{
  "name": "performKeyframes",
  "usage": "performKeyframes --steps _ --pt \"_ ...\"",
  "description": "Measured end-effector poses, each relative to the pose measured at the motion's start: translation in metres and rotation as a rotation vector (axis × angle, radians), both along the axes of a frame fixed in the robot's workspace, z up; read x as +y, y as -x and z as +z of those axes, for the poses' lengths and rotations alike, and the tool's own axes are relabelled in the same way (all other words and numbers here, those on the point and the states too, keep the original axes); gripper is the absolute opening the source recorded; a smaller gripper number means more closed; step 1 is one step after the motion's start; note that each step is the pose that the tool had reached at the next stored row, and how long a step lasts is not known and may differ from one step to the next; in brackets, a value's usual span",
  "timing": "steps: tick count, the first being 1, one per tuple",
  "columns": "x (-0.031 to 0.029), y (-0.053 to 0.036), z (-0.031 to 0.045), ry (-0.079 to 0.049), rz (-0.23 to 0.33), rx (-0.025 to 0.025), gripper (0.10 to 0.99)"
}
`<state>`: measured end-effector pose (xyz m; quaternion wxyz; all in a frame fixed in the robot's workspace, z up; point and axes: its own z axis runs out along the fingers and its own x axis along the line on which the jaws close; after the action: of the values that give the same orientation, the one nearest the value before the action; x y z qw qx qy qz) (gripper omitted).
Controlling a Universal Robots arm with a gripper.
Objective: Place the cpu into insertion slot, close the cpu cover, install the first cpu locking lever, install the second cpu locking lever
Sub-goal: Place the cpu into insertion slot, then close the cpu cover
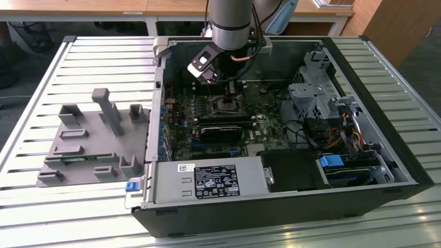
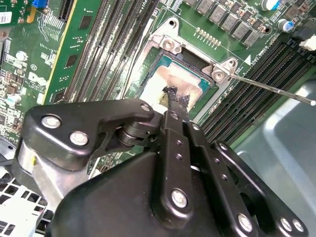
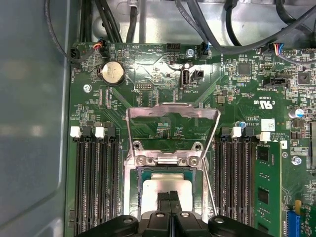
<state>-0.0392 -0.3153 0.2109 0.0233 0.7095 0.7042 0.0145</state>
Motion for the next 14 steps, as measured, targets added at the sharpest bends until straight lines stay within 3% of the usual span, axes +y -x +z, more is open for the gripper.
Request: performKeyframes --steps 14 --pt "0.0000 0.0000 0.0083 0.000 0.000 -0.0001 0.106"
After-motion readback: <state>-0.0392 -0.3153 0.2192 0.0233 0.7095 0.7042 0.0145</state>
